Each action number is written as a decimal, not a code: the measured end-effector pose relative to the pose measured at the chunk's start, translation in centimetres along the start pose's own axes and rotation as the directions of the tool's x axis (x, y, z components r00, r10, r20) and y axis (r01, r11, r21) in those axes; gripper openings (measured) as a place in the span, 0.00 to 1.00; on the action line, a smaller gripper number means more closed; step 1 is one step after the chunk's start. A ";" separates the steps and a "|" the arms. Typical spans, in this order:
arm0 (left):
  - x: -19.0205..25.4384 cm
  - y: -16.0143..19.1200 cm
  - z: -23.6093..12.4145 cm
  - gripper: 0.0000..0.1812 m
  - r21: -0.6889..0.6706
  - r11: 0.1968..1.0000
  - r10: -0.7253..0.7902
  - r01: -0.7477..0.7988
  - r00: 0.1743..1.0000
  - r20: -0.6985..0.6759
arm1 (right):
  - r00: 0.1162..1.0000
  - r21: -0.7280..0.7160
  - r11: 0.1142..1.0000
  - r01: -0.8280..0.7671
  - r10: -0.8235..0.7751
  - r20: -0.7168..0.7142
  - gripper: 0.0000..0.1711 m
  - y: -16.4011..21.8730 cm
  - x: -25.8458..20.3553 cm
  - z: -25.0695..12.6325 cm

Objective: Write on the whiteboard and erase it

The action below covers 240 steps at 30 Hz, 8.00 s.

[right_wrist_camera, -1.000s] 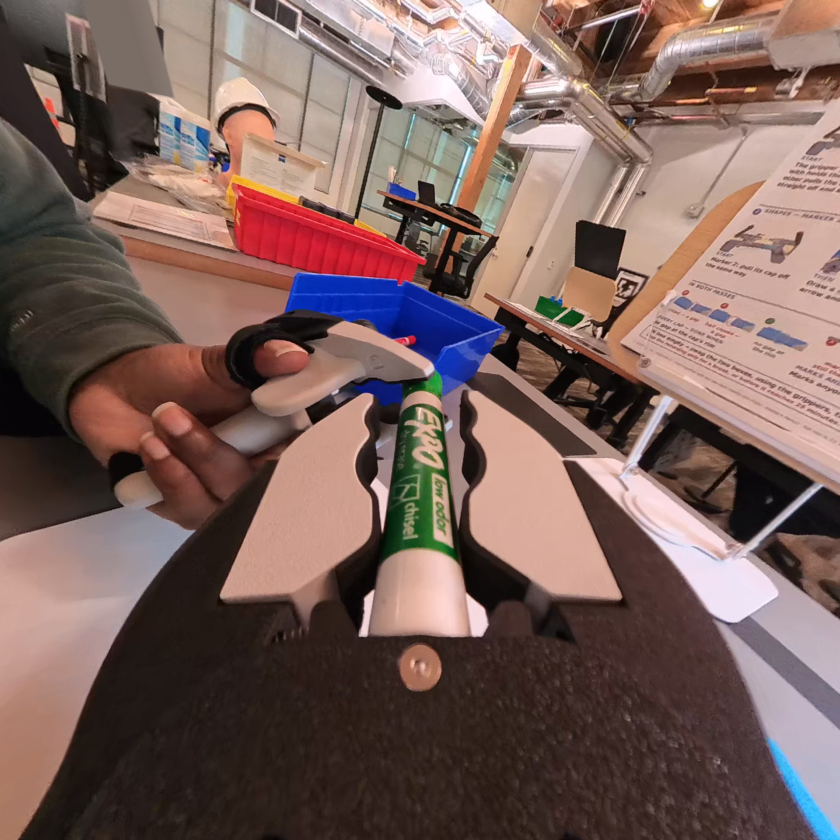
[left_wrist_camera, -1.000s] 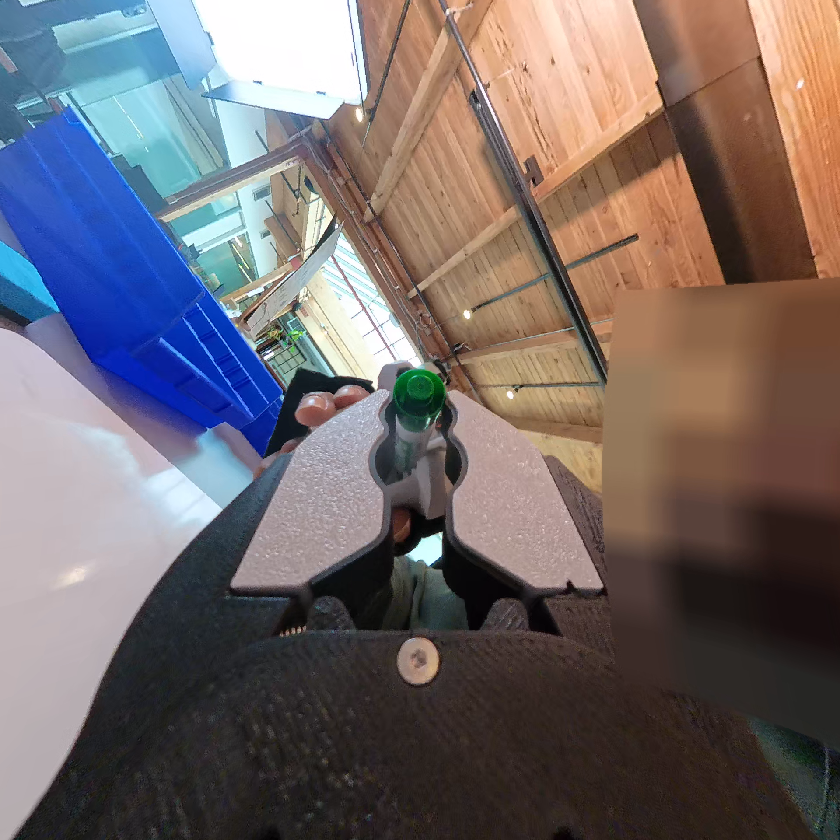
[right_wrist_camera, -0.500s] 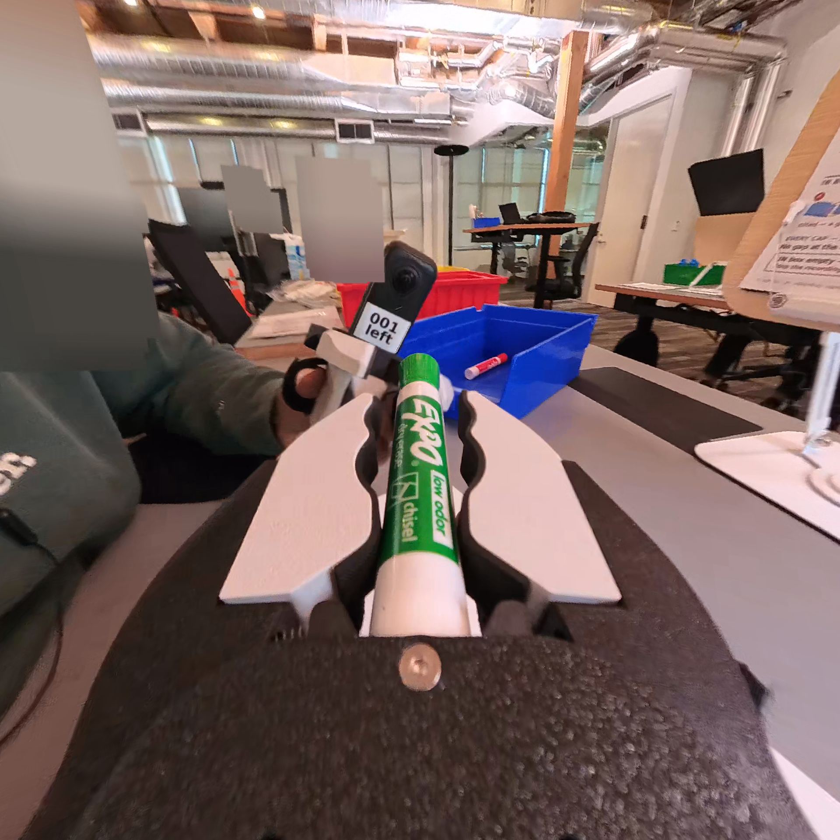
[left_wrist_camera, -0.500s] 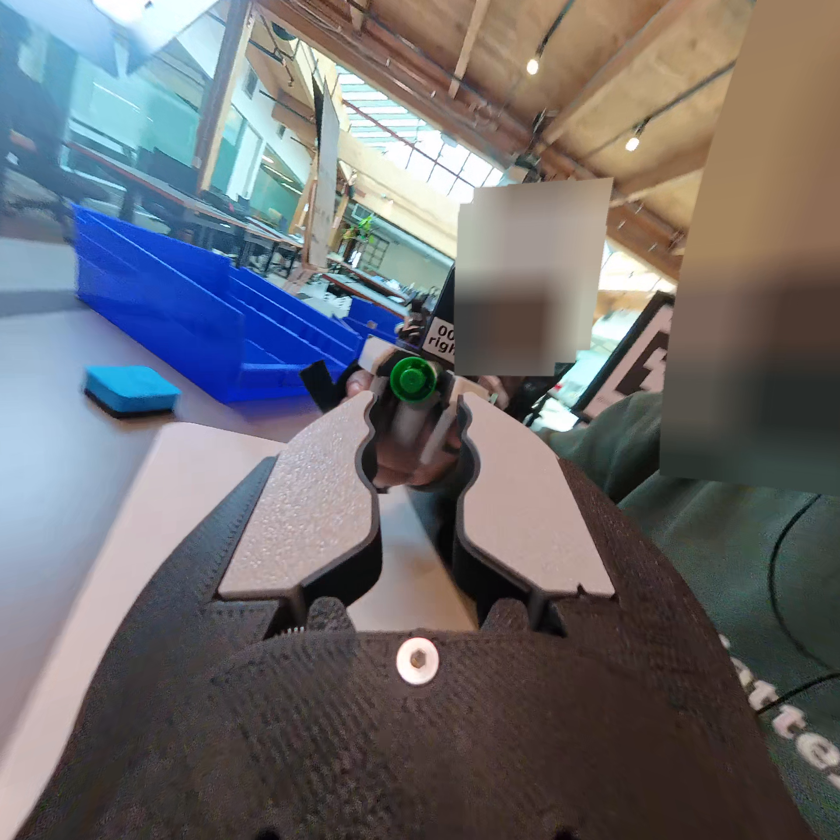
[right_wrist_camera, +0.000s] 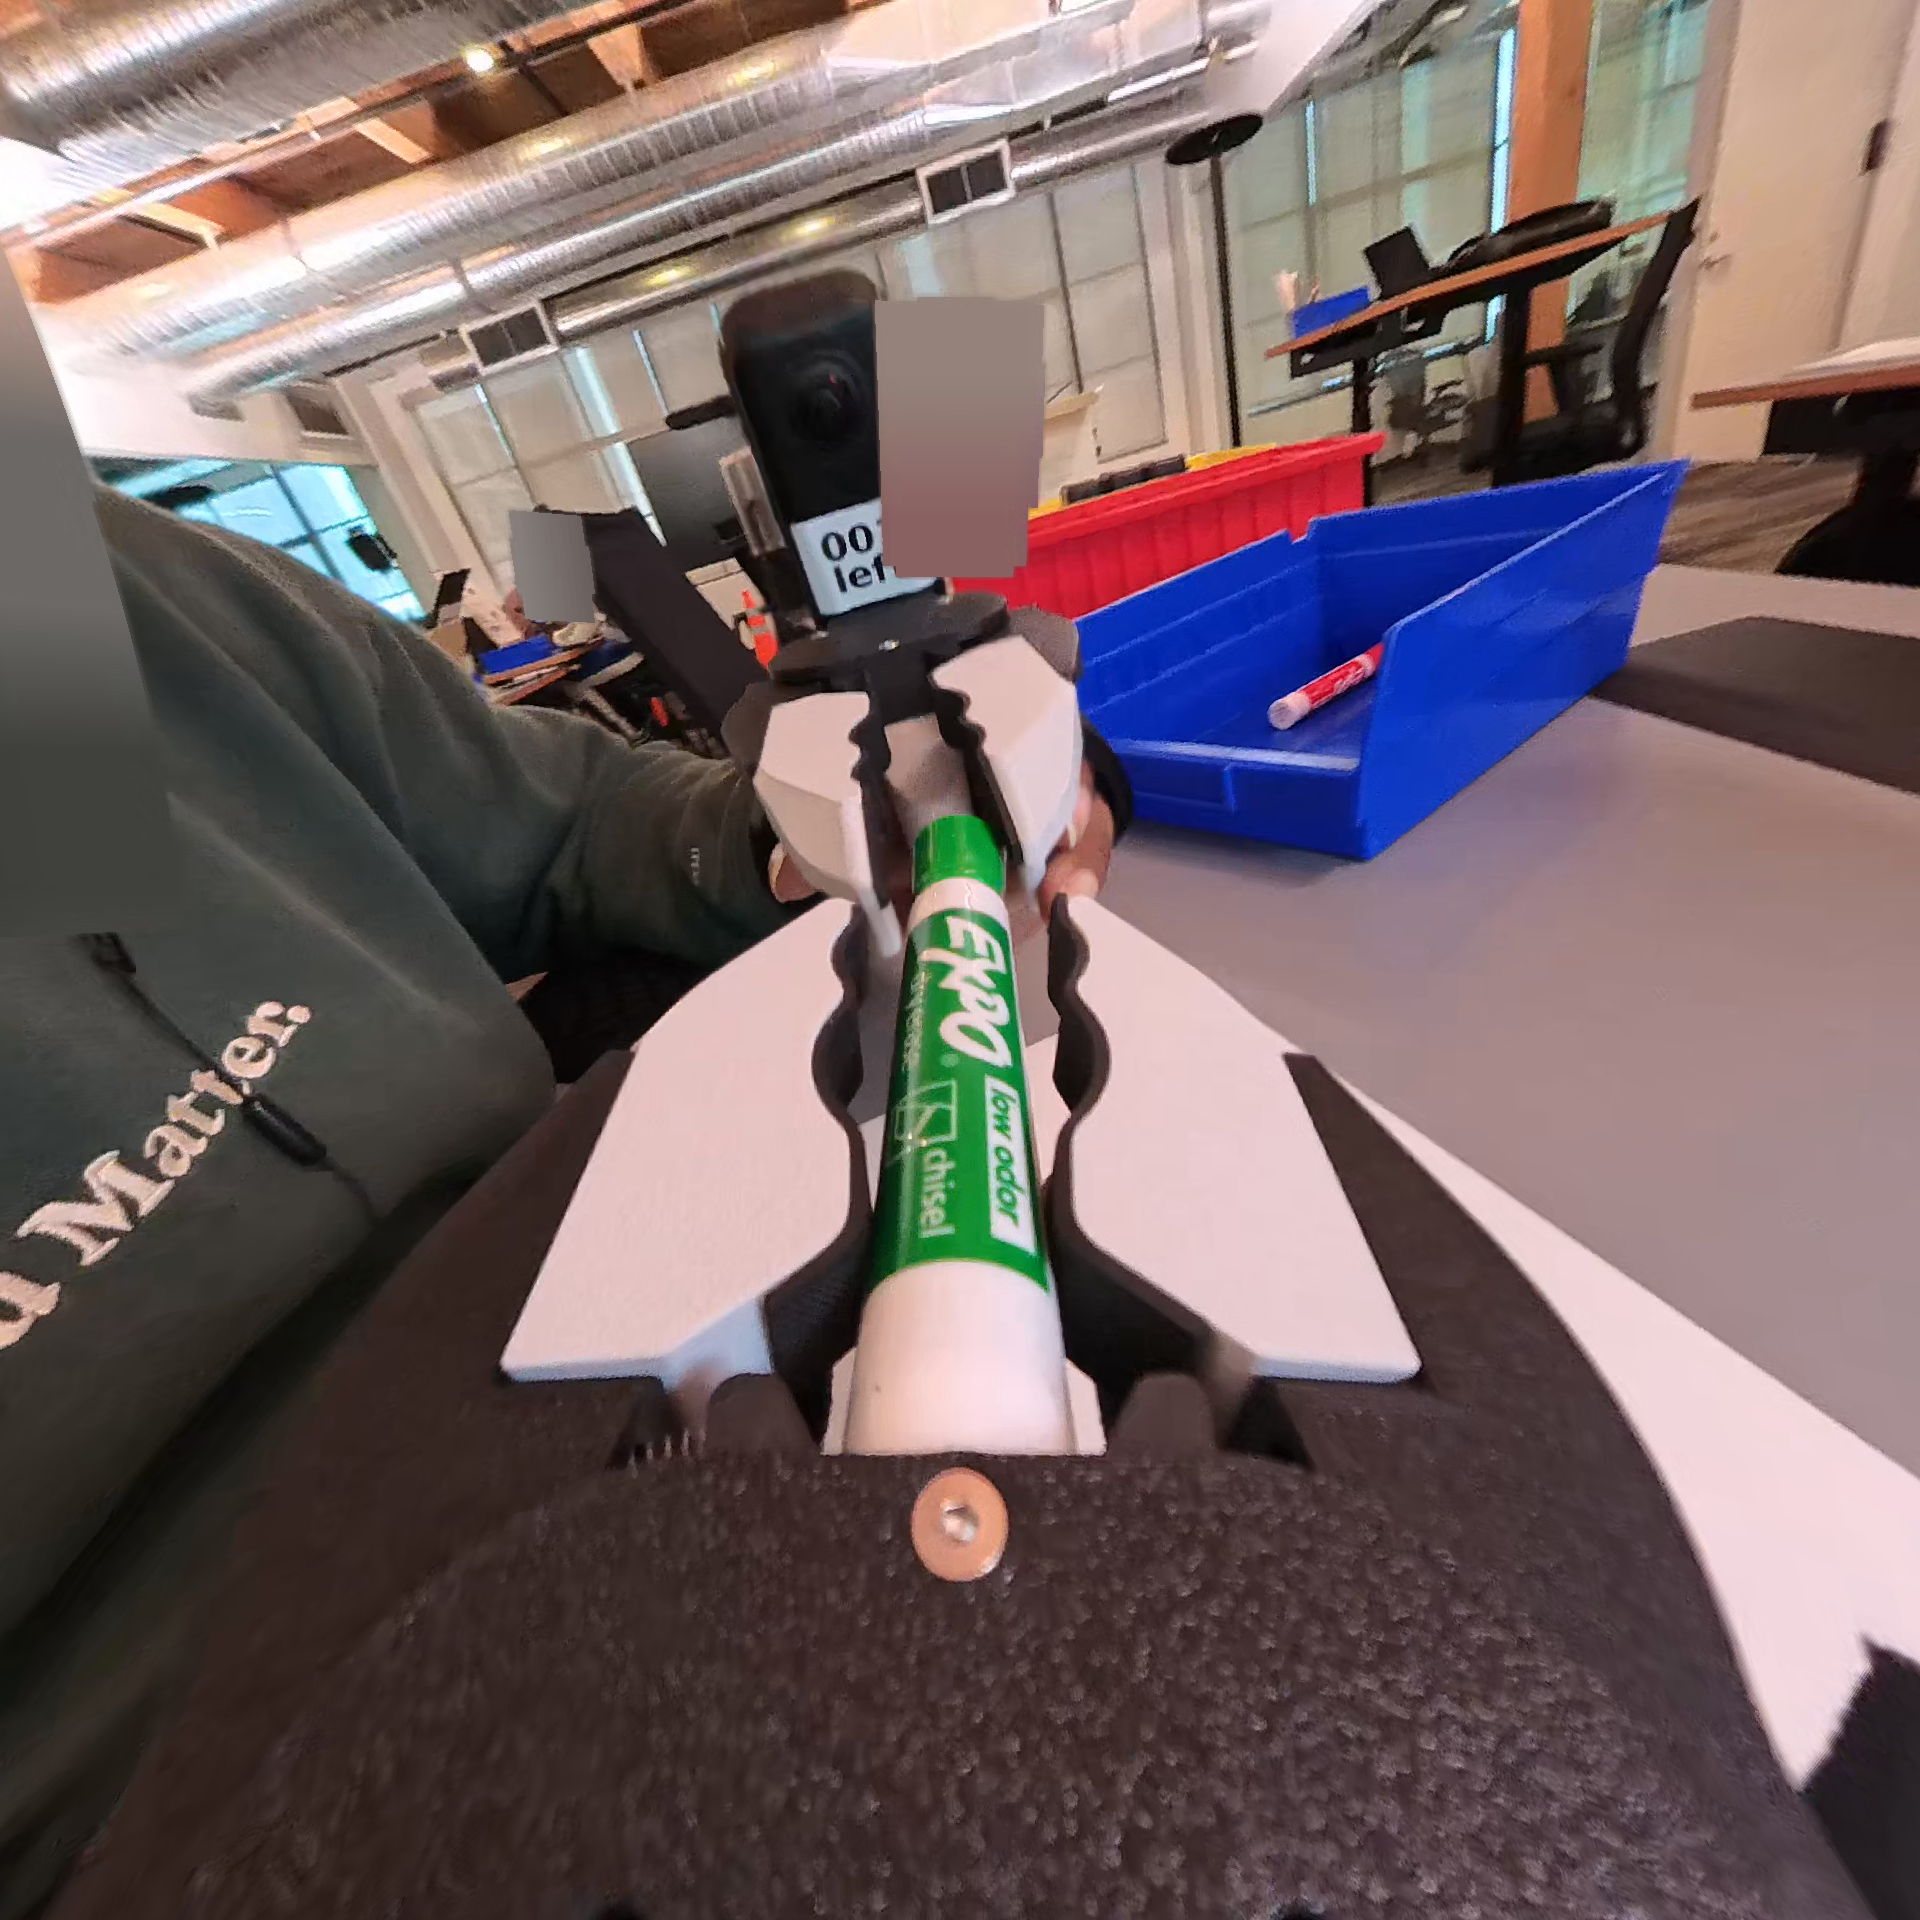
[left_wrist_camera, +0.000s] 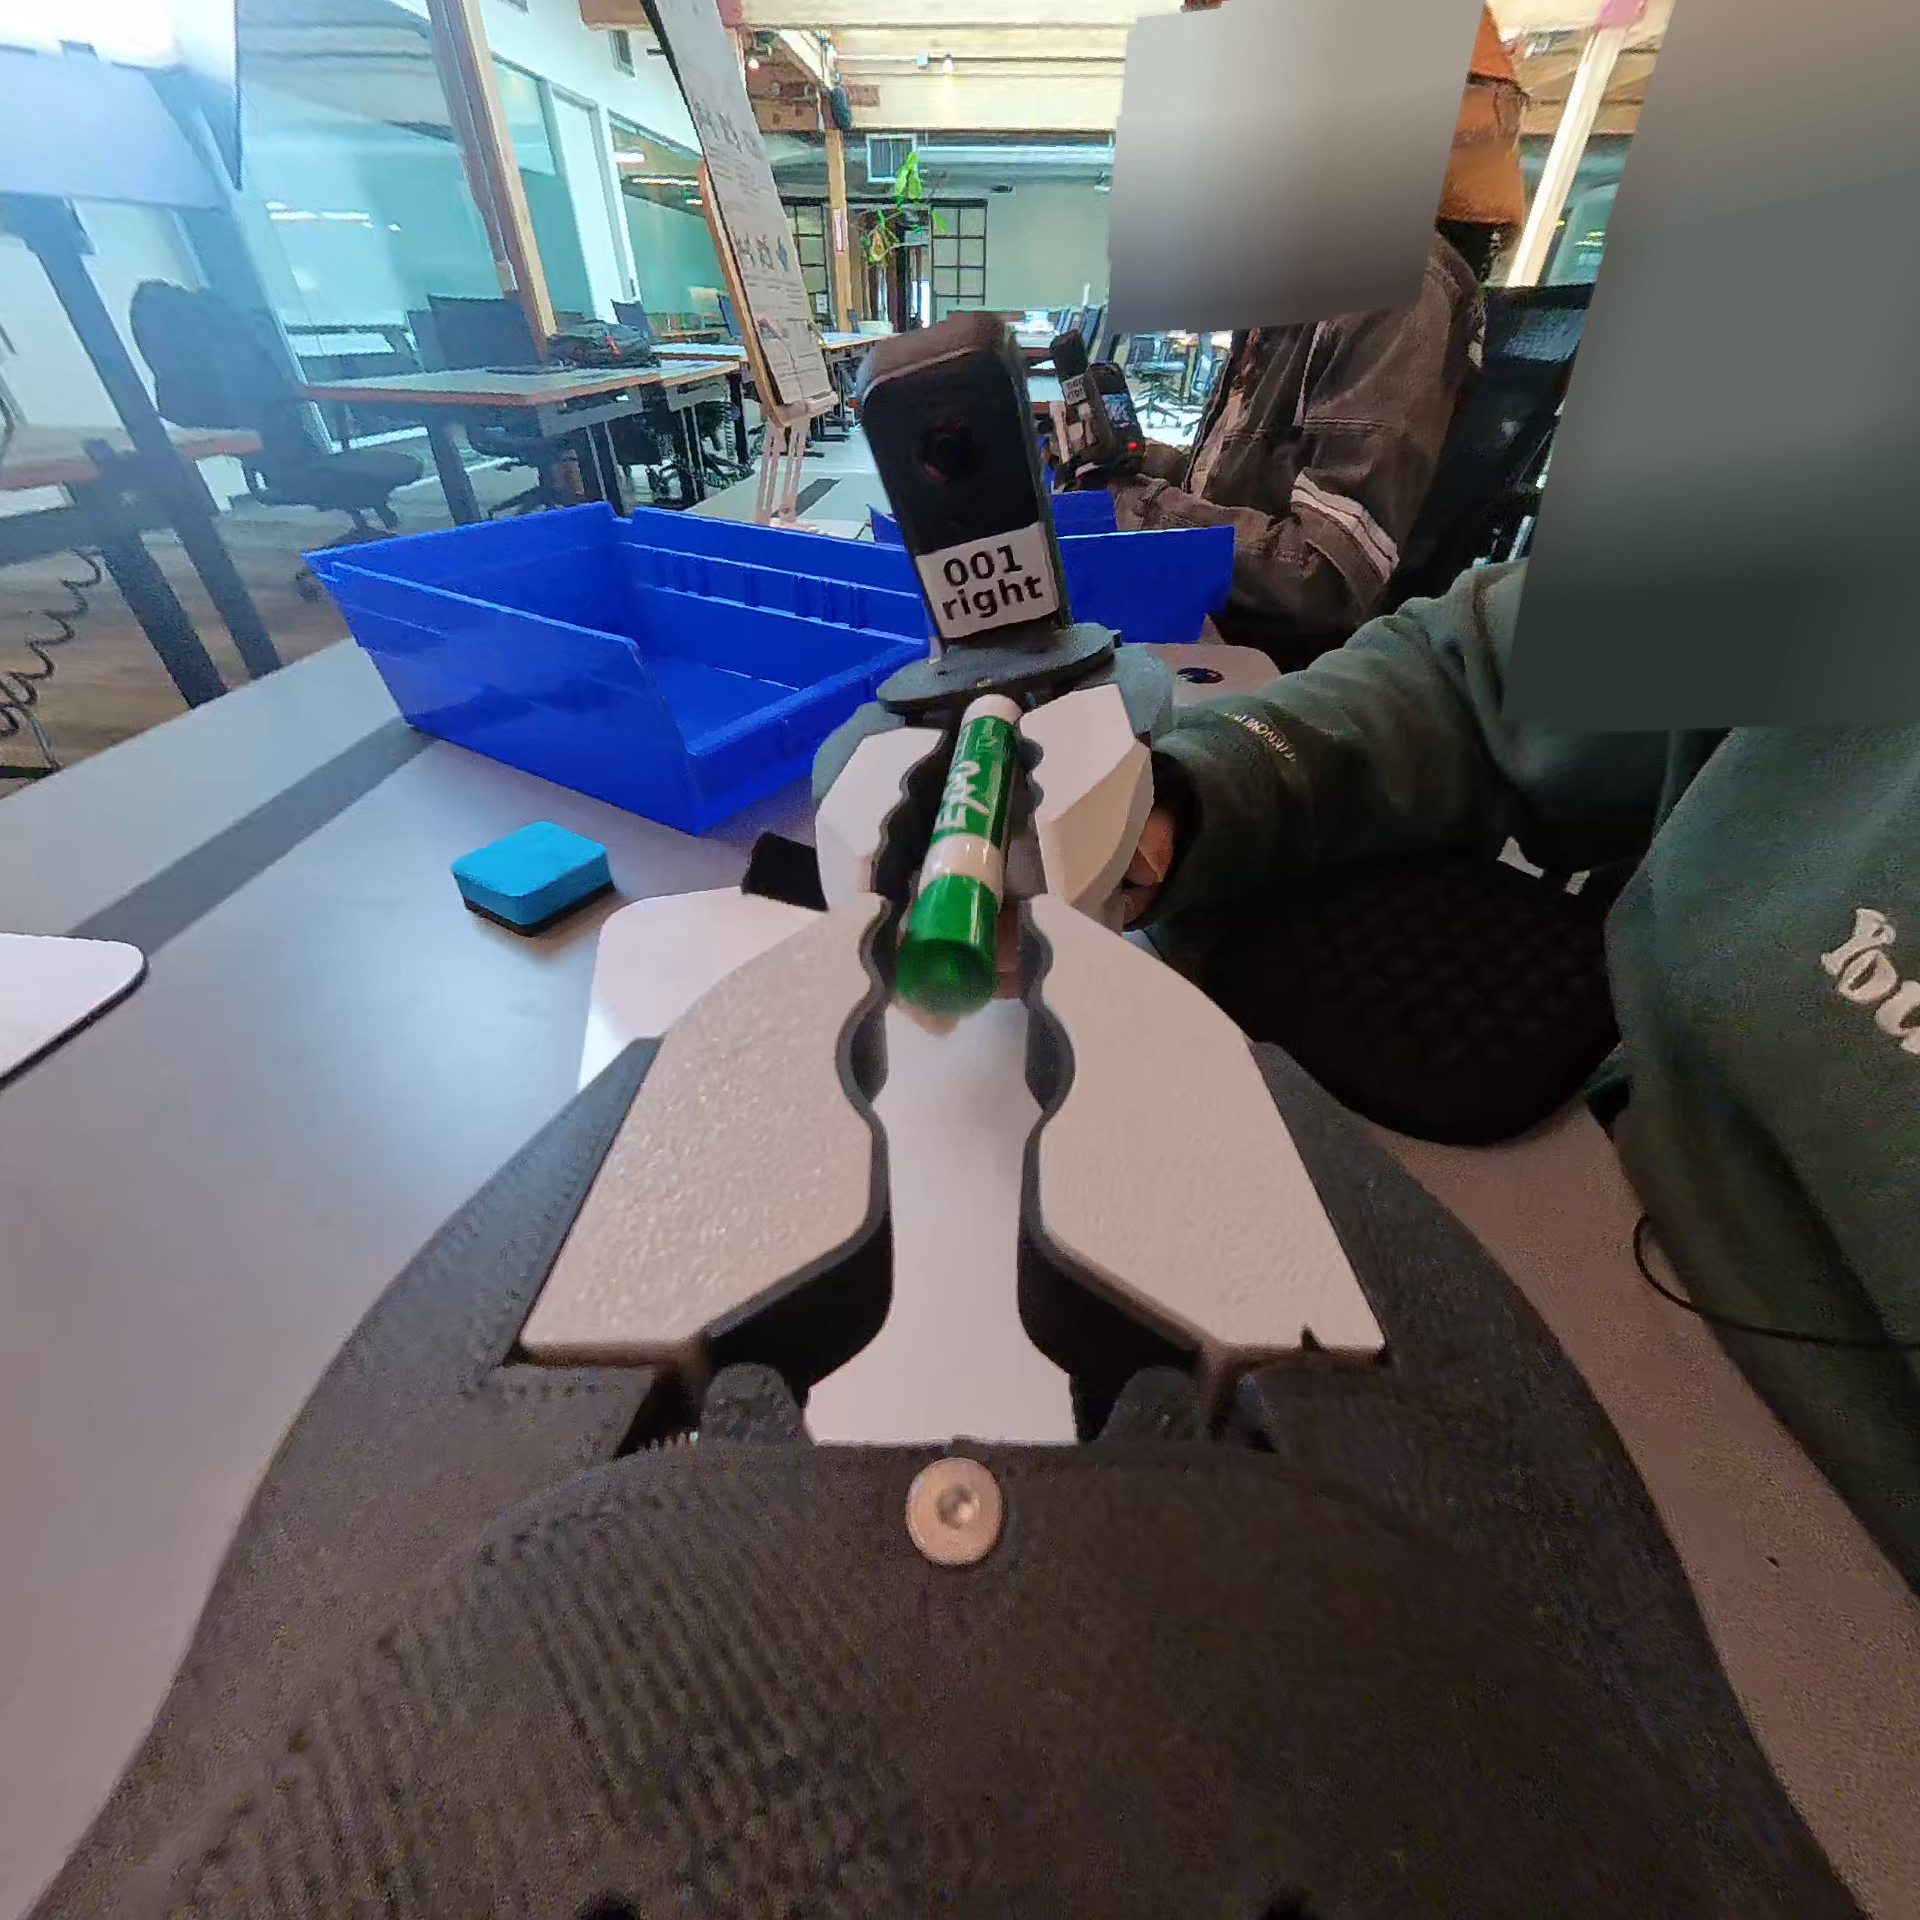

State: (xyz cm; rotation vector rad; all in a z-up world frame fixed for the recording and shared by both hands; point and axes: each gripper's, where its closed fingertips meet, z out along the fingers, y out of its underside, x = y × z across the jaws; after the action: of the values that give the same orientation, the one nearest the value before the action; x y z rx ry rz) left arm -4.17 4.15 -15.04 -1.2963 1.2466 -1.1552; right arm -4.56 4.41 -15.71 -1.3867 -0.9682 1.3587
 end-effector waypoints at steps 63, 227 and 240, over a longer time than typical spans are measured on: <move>-2.2 2.2 -6.4 0.11 0.067 0.962 -0.268 0.265 0.962 0.051 | 0.995 -0.121 0.989 0.079 -0.087 -0.059 0.20 1.1 1.1 -1.6; -2.9 5.3 -12.5 0.11 -0.049 0.995 0.098 -0.088 0.952 0.290 | 0.976 -0.683 0.725 0.087 -0.199 -0.088 0.20 8.3 4.8 7.1; -2.3 6.0 -12.5 0.11 -0.096 0.988 0.140 -0.118 0.953 0.269 | 0.956 -0.749 0.636 0.184 -0.293 -0.015 0.20 9.0 5.3 6.6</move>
State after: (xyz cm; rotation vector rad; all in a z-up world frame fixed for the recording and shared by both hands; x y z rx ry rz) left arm -17.19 6.05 -19.95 -1.3606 1.1600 -0.8084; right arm -11.33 7.82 -25.42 -1.8242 -1.6615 0.6380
